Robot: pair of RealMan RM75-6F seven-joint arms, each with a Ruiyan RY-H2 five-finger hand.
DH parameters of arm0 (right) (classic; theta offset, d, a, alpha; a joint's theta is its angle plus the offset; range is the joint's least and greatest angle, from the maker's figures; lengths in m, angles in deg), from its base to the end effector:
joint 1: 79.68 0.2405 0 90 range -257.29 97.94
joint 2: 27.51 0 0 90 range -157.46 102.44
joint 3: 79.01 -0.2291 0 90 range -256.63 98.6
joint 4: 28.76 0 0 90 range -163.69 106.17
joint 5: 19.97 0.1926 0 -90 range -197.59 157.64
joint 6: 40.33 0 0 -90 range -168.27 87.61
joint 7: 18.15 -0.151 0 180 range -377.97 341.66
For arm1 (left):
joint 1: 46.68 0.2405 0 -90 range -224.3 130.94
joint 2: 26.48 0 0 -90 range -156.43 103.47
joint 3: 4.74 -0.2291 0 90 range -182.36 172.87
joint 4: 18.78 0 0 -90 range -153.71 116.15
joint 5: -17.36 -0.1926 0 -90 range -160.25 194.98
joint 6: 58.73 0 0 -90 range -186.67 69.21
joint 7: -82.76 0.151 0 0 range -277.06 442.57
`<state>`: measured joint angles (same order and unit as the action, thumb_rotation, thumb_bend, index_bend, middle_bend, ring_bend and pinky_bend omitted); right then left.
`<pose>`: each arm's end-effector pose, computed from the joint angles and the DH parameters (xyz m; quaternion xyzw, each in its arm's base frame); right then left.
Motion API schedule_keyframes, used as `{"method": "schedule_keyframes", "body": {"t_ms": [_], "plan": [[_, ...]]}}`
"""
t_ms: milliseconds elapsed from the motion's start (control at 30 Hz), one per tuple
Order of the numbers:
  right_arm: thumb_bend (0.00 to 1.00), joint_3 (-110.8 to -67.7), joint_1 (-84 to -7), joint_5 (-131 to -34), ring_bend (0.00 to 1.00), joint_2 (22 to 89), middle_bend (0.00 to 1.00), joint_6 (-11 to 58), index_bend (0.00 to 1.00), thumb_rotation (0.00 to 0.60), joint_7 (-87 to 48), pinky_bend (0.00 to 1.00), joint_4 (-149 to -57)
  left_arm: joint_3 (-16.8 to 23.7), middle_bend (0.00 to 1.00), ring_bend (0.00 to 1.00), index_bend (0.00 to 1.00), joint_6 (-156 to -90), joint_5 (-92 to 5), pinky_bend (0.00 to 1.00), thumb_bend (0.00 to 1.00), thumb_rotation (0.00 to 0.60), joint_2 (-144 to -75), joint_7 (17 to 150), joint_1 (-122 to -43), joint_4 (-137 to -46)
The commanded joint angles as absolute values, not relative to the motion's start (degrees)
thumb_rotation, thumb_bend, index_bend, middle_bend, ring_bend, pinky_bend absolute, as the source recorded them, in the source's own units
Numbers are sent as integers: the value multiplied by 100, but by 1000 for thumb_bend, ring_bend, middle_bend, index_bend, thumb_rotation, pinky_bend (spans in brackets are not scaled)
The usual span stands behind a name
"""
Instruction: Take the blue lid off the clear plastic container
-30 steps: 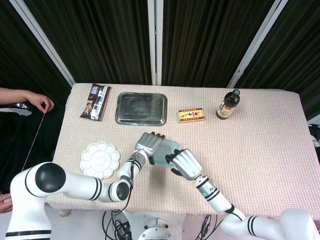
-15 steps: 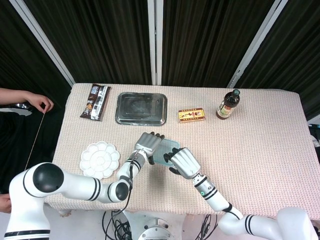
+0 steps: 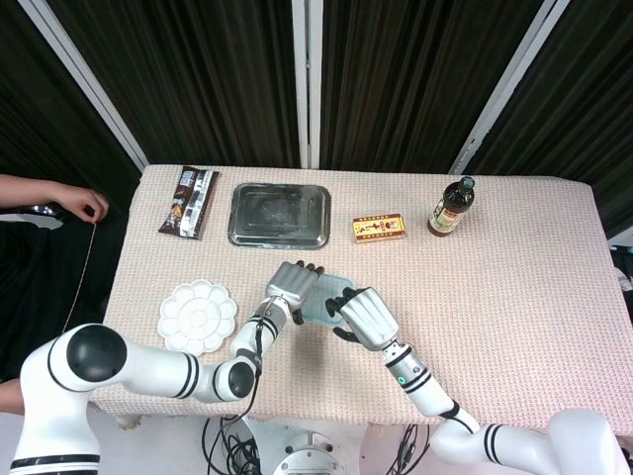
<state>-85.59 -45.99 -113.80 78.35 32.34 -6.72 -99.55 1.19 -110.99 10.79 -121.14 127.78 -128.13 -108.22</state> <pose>-0.0973 -0.2679 -0.0426 0.7256 -0.2658 0.5183 0.3665 -0.0061 0.3293 -0.0680 -0.8232 -0.3865 -0.1967 0.3664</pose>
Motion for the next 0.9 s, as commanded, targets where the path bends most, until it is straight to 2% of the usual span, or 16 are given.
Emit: {"method": "schedule_keyframes", "body": {"t_ms": [33,633,733,900], "plan": [[72,-8558,-4597,-11368,583,7824,725,3244,593,600,-698,844,-9968,130,325,224,252,-11106,1055,404,0,600,-12132,12787,-12792,-10801],[81,-8614,-4590,-11270,584,7718,726,3345,593,600,-733,846,-10108,183,330,224,253,-11163,809,404,0,600,-12327,12882,-12627,-10623],[124,-8602,-4585,-11274,586,7745,724,3356,593,600,-715,849,-10051,227,329,224,246,-11138,800,404,0,600,-12305,12872,-12601,-10652],[292,-8582,-4566,-11374,584,7879,684,3490,593,600,-671,847,-9791,286,319,224,212,-11056,786,403,0,600,-12221,12808,-12540,-10733]]}}
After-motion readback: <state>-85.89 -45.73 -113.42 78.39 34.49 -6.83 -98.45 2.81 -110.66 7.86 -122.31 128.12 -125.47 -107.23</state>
